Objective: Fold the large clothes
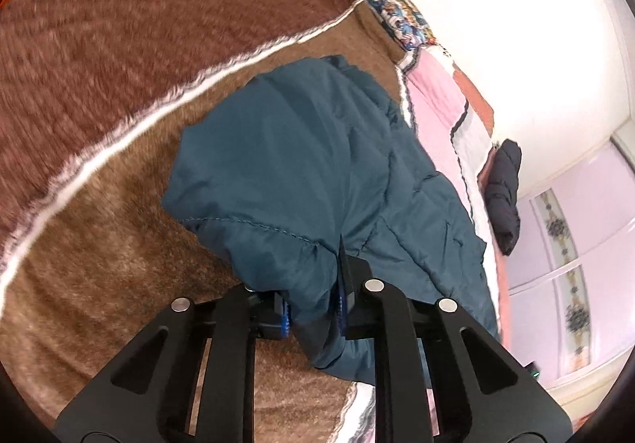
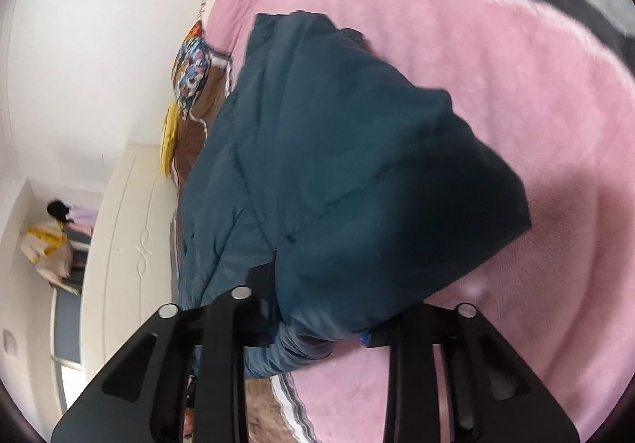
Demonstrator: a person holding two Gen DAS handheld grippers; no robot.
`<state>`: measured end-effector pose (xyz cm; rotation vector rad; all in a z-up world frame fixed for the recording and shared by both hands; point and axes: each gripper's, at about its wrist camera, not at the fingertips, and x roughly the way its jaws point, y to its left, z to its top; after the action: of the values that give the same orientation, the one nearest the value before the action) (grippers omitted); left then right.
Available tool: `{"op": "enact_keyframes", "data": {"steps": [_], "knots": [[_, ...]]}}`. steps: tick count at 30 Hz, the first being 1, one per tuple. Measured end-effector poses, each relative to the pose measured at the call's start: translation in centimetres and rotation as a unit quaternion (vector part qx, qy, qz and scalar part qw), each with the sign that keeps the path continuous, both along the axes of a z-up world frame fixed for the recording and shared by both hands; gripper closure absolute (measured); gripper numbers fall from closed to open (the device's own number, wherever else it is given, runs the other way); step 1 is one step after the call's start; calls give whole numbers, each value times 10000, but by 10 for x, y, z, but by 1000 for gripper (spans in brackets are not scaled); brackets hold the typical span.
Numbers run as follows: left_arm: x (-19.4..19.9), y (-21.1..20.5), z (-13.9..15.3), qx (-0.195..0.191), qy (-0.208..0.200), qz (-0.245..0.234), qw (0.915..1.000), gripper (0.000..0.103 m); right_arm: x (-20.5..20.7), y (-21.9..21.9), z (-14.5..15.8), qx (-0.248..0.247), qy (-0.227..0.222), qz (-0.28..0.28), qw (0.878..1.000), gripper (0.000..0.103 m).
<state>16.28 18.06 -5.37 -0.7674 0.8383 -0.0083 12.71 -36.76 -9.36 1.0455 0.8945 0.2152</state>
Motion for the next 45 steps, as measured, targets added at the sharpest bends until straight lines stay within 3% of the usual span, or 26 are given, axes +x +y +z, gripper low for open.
{"op": "enact_keyframes", "data": {"steps": [7,20,30,34,38,39,45], "knots": [[-39,0,23,404,50,-293,9987,87,-26,10,24,-419,54,213,9989,77],[-162,-2,18,1015,293,-765,9915,87,-112,13,24,-756,302,567,9951,77],[-190,6,-8,845,472,-760,9924,85,-135,22,6,-918,493,697,9921,75],[-189,3,-9,997,462,-768,9910,85,-137,25,1,-949,557,669,9917,68],[-190,2,-10,1051,431,-783,9904,84,-151,15,-4,-1050,843,490,9897,40],[-190,2,-10,1039,430,-776,9906,83,-151,14,-4,-1046,921,483,9891,37],[-192,4,-12,1047,459,-680,9911,73,-167,13,9,-1148,1093,724,9847,34]]}}
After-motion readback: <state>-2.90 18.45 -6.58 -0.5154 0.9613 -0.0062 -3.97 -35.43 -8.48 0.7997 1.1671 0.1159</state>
